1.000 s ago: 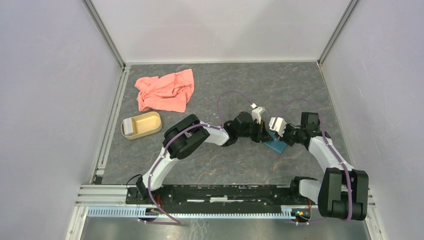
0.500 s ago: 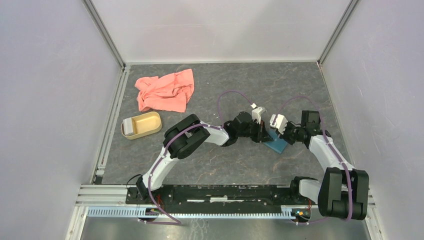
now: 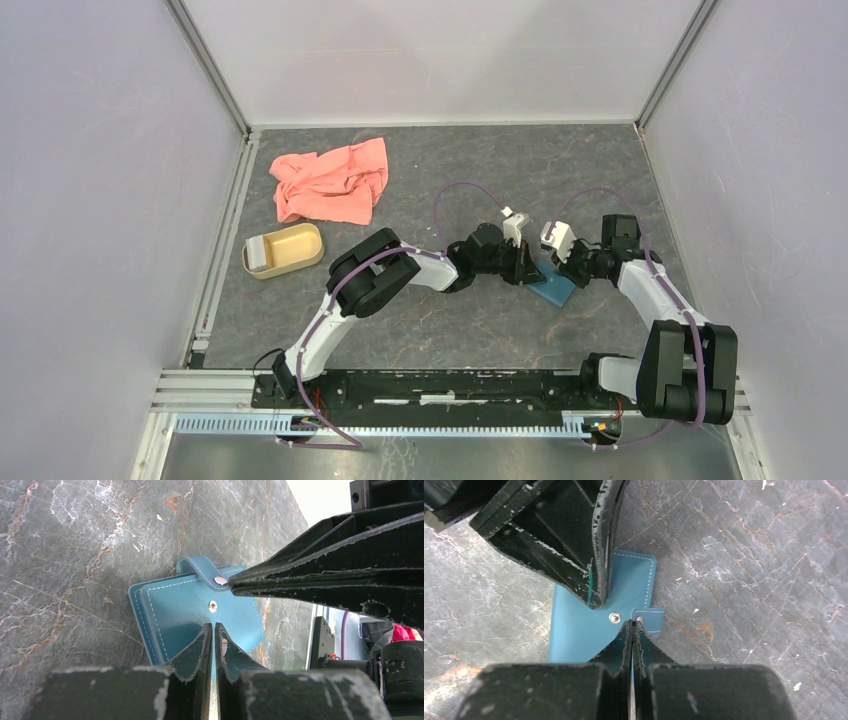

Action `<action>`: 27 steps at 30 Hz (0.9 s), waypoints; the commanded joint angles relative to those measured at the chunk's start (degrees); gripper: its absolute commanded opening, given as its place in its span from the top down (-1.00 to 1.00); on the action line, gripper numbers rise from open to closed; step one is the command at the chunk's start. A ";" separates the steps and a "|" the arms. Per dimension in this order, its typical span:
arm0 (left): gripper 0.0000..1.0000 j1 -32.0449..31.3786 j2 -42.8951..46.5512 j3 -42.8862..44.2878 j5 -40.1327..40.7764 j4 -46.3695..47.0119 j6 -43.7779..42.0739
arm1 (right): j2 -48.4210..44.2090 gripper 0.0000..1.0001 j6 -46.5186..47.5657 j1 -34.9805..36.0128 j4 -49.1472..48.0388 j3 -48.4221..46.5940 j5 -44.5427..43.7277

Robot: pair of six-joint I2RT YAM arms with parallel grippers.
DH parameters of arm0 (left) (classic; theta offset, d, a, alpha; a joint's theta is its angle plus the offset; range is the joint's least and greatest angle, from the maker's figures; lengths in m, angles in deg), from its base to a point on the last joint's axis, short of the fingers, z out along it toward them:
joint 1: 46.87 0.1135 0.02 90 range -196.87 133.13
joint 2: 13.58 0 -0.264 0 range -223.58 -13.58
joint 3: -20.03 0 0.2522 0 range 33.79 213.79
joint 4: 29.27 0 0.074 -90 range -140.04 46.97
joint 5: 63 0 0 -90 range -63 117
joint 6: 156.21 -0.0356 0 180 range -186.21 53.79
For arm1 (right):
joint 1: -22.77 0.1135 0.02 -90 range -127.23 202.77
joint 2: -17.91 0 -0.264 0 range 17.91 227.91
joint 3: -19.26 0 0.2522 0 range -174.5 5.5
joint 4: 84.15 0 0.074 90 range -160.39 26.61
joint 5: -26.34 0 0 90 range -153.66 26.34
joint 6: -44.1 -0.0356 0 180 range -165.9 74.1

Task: Put the credit cards into the card holder
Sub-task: Close the card holder at the center of the board.

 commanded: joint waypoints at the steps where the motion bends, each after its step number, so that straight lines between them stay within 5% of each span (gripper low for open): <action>1: 0.75 0.39 -1.44 0.44 0.06 0.04 1.35 | 0.38 1.00 -0.92 0.05 2.44 -1.44 1.88; 27: 0.77 0.40 -2.82 1.78 0.88 -2.10 1.83 | 2.17 1.00 -0.80 1.76 3.96 -0.50 0.52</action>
